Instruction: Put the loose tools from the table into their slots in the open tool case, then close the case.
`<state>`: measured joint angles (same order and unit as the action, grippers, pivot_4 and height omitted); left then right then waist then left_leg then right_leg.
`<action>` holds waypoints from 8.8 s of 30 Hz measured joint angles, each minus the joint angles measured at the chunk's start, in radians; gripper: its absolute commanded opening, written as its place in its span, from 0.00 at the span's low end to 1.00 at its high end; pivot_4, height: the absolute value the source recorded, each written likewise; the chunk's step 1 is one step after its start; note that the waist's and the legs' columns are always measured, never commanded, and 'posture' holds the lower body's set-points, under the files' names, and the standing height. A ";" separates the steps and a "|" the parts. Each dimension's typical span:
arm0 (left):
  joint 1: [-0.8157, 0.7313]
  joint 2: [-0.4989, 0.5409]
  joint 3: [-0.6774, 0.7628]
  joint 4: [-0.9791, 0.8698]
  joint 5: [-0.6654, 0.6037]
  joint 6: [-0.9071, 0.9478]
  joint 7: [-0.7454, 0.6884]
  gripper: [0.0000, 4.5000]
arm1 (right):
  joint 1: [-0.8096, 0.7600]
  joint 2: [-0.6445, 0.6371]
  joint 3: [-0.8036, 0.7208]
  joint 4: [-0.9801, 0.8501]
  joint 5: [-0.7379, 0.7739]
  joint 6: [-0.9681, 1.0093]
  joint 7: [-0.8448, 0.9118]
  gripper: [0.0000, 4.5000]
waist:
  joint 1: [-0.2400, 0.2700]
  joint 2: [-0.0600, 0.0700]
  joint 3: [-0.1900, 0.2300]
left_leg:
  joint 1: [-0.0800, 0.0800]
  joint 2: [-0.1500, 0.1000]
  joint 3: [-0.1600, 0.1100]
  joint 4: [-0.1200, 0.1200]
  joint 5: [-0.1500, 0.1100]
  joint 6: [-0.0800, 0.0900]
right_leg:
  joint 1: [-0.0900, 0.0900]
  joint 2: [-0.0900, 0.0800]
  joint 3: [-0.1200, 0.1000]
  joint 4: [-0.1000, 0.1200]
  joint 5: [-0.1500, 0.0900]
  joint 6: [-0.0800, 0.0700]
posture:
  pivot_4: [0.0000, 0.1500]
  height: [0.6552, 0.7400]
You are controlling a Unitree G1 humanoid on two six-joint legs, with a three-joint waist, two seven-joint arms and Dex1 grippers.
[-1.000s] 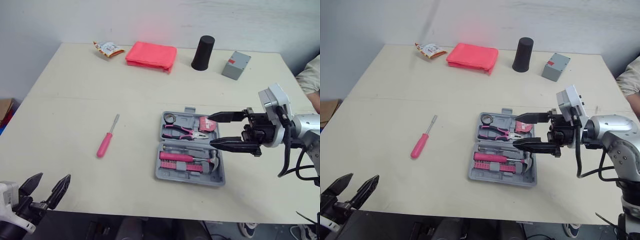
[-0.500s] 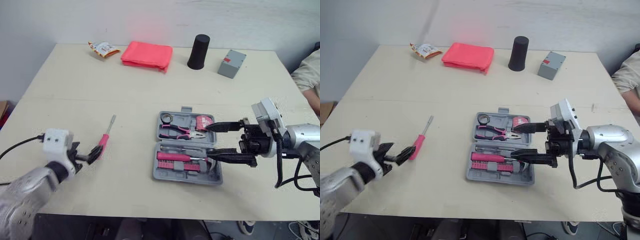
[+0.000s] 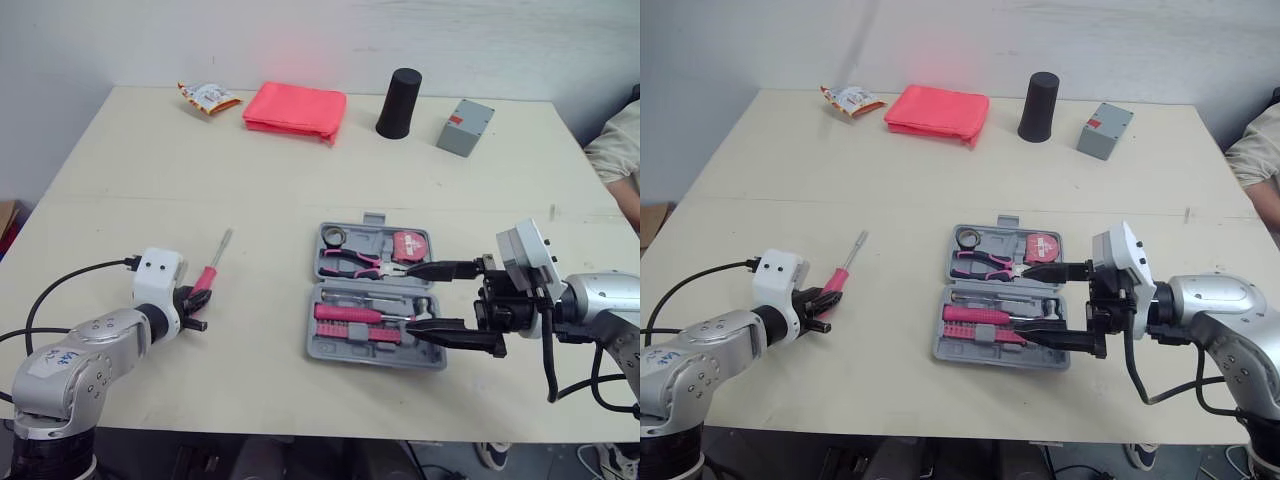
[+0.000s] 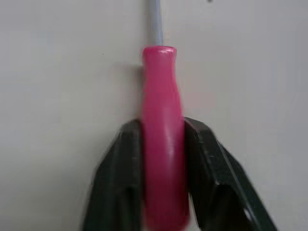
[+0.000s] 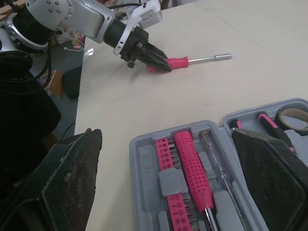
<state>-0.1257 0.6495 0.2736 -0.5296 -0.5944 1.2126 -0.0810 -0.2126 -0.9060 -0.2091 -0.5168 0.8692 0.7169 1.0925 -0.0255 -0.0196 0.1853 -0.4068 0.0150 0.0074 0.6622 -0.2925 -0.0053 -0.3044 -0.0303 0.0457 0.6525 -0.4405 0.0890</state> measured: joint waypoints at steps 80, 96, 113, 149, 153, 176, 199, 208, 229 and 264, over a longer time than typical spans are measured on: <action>-0.348 -0.157 -0.716 0.272 0.291 -0.632 -0.941 0.00 | 0.424 -0.151 -0.267 -0.121 -0.025 0.023 0.068 1.00 | 0.024 0.000 0.002 | 0.000 0.000 0.003 0.003 -0.001 0.002 | 0.000 0.004 0.004 0.001 0.001 0.002 | 1.00 0.95; -0.412 -0.145 -0.813 0.283 0.411 -0.659 -0.907 0.00 | 0.445 -0.151 -0.269 -0.108 -0.028 0.027 0.071 1.00 | 0.024 0.001 -0.002 | 0.002 0.000 0.003 0.003 -0.001 0.002 | 0.003 0.004 0.005 0.001 0.001 0.002 | 1.00 0.95; -0.476 -0.136 -0.902 0.290 0.515 -0.677 -0.926 0.00 | 0.420 -0.151 -0.262 -0.099 -0.046 0.026 0.060 1.00 | 0.024 0.002 -0.010 | 0.013 0.001 0.003 0.000 -0.002 0.003 | 0.015 0.004 0.005 -0.010 0.001 0.002 | 1.00 0.95; -0.376 -0.107 -0.478 0.614 0.405 -0.848 -0.907 0.00 | -0.045 0.000 0.215 0.596 -0.604 -0.480 0.057 0.02 | 0.023 0.007 -0.009 | -0.001 0.000 0.003 0.005 -0.003 0.002 | -0.001 0.001 0.002 0.002 0.001 0.002 | 1.00 0.95; -0.388 -0.149 -0.498 0.639 0.442 -0.856 -0.872 0.00 | -0.104 0.065 0.262 0.621 -0.636 -0.480 0.050 0.02 | 0.014 0.007 -0.009 | 0.000 0.001 0.004 0.005 -0.002 0.002 | -0.001 0.002 0.002 0.003 0.001 0.002 | 1.00 0.95; -0.333 -0.063 -0.403 0.610 0.467 -0.792 -0.824 0.00 | -0.245 0.217 0.345 0.668 -0.732 -0.474 0.015 0.02 | -0.029 0.008 -0.009 | 0.004 0.003 0.003 0.004 -0.001 -0.001 | -0.002 0.003 0.002 0.008 0.001 0.002 | 1.00 0.95; -0.494 -0.263 -0.075 0.397 0.143 0.082 -0.357 1.00 | -0.312 0.435 -0.035 0.296 -0.413 0.600 -0.594 0.99 | -0.003 0.008 -0.009 | 0.000 -0.001 0.000 0.001 0.000 -0.002 | -0.006 0.001 0.002 0.008 0.001 0.002 | 1.00 0.95; -0.498 -0.302 -0.145 0.466 0.152 0.009 -0.326 0.72 | -0.349 0.451 0.011 0.382 -0.416 0.588 -0.625 0.80 | -0.002 0.008 -0.009 | 0.000 -0.001 0.001 0.001 0.000 -0.003 | -0.006 0.001 0.002 0.008 0.001 0.002 | 1.00 0.95; -0.499 -0.306 -0.172 0.502 0.148 -0.045 -0.326 0.00 | -0.360 0.455 0.049 0.404 -0.407 0.566 -0.624 0.27 | -0.003 0.008 -0.009 | 0.000 -0.001 0.001 0.001 0.000 -0.003 | -0.006 0.001 0.002 0.008 0.001 0.002 | 1.00 0.95; -0.254 -0.218 -0.350 0.550 0.535 -1.193 -0.388 0.00 | -0.121 0.424 0.290 0.503 -0.835 -0.681 -0.696 0.01 | -0.004 0.008 -0.008 | -0.002 0.000 0.005 0.000 -0.001 -0.002 | -0.010 0.000 0.002 0.007 0.001 0.002 | 1.00 0.95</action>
<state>-0.3799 0.4318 -0.0764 0.0201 -0.0596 0.0198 -0.4688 -0.3331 -0.4825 0.0810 -0.0141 0.0346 0.0355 0.3962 -0.0296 -0.0120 0.1773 -0.4085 0.0148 0.0125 0.6620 -0.2930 -0.0068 -0.3142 -0.0304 0.0478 0.6591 -0.4392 0.0914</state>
